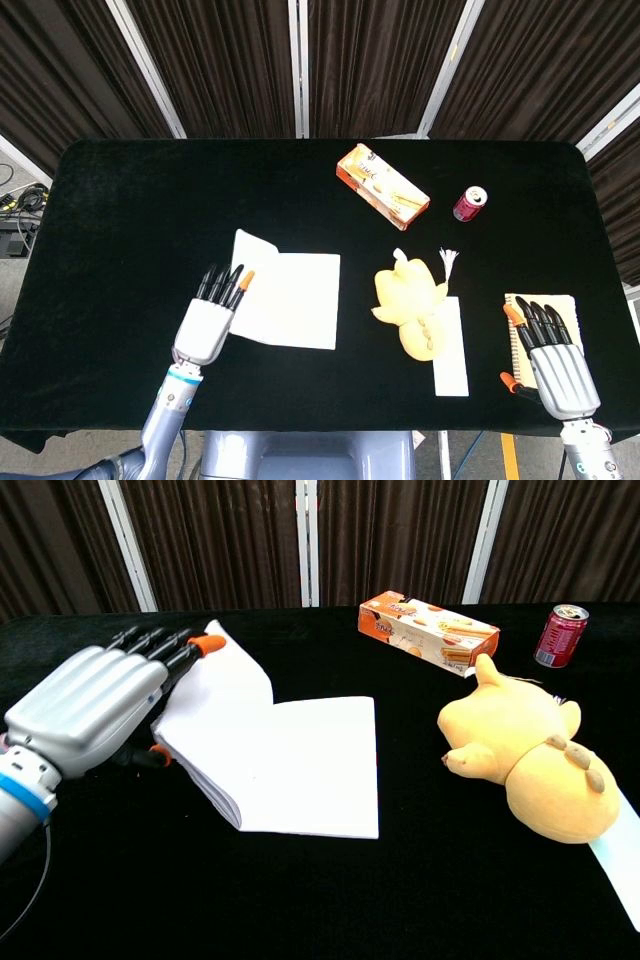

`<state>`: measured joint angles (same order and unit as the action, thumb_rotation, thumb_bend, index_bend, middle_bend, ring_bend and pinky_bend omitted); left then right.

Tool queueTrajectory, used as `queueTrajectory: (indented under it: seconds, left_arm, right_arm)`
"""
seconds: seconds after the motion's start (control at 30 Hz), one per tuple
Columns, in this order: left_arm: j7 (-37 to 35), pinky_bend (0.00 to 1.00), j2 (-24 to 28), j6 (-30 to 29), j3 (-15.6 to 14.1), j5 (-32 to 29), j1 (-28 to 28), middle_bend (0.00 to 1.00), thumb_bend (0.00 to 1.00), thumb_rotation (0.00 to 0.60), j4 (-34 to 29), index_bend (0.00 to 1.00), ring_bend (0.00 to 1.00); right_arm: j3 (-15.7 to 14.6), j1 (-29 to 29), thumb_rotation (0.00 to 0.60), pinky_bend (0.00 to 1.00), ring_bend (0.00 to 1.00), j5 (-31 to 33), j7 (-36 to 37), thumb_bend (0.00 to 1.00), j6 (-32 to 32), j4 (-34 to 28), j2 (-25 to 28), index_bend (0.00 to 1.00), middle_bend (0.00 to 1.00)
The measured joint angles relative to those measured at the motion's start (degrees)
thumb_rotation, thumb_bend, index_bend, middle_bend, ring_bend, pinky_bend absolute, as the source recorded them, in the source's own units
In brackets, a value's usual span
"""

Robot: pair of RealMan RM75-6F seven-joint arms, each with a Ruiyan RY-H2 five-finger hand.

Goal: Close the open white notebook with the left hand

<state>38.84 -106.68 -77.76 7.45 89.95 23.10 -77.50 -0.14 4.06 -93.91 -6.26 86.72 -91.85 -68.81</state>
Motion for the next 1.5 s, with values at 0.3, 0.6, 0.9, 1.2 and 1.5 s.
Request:
queueTrajectory:
  seconds: [0.3,0.6,0.9,1.2,1.5]
  left_arm:
    - [0.01,0.0,-2.4,-0.46,2.73,2.1,3.65,0.0,0.39,0.6,1.06,0.0,0.0]
    - [0.07,0.0,-3.94,-0.18,3.06,0.98,4.84,0.0,0.38,0.6,1.96,0.0,0.0]
    - [-0.64,0.0,2.04,-3.51,0.22,1.08,1.15,0.0,0.24,0.6,-2.15,0.0,0.0]
    - [-3.79,0.0,13.76,-12.73,-4.23,-1.19,-9.5,0.0,0.11,0.6,-9.15,0.0,0.0]
    - [-11.42,0.0,19.12,-19.52,-8.43,-2.79,-17.85,0.0,0.11,0.6,-10.03,0.0,0.0]
  right_arm:
    - [0.14,-0.02,0.6,0.0,0.0,0.04,0.38,0.04,0.17,-0.03,0.11,0.0,0.0]
    - [0.4,-0.07,0.6,0.0,0.0,0.47,1.12,0.04,0.31,-0.17,0.54,0.0,0.0]
    - [0.41,-0.23,0.6,0.0,0.0,0.38,1.35,0.05,0.6,-0.42,0.89,0.0,0.0]
    - [0.57,-0.18,0.6,0.0,0.0,0.67,-0.01,0.04,0.38,-0.15,0.25,0.0,0.0]
    - [0.67,-0.26,0.6,0.0,0.0,-0.04,-0.53,0.05,1.12,-0.37,-0.02,0.0,0.0]
